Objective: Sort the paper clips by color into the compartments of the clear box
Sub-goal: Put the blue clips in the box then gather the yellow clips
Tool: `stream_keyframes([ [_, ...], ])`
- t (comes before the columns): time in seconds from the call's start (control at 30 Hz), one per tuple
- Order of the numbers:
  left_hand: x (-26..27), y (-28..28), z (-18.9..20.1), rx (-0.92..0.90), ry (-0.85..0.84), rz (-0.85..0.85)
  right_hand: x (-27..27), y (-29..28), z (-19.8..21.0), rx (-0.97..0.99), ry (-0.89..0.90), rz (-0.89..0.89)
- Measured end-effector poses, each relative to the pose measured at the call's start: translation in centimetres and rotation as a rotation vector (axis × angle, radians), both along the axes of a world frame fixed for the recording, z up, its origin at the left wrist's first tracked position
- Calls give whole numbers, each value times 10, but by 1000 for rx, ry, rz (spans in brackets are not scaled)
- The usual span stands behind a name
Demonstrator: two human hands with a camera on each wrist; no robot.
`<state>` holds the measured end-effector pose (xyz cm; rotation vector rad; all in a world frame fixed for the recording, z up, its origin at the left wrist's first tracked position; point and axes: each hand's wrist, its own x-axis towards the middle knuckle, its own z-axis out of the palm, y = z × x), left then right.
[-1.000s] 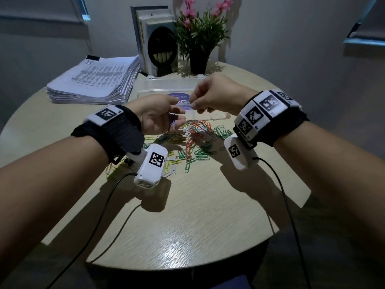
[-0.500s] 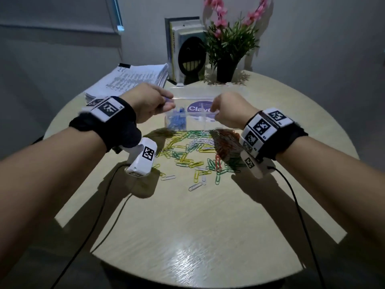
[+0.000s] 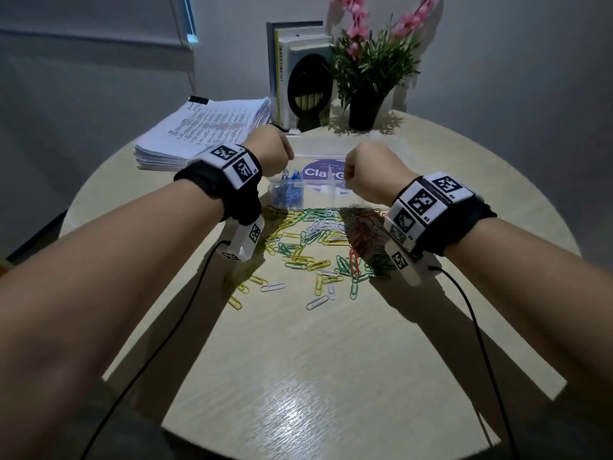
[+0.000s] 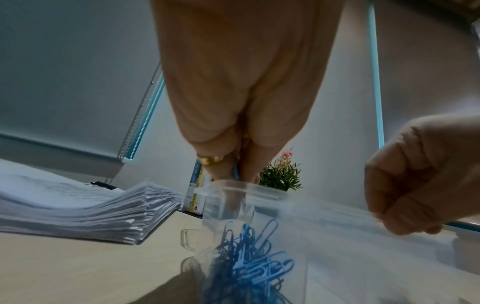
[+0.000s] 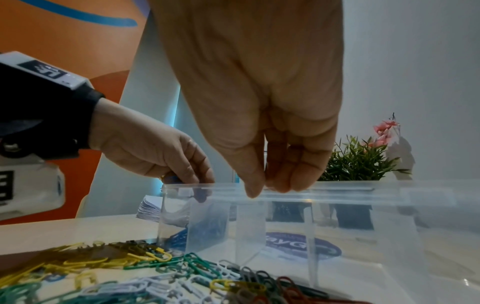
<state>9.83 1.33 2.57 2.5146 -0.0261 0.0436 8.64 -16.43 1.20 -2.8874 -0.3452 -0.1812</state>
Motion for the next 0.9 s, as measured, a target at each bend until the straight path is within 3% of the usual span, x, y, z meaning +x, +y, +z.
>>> stream_keyframes([
  [0.13,2,-4,0,88,7,-39,1,0,0,-2,1,2],
  [0.43,-21,13,10,-330,108,-61,-14,12,6,-11,-26,12],
  [0.57,-41,32,13,-465,113,-45,-32,42,5,-18,44,181],
  [0.67,-56,48,8,-509,87,0,-40,65,2,-139,162,375],
  [0.73,-63,57,-1,-361,93,3,-43,77,-2,-224,209,467],
  [0.9,-82,58,-14,388,324,-296,-38,87,-8,-351,273,500],
])
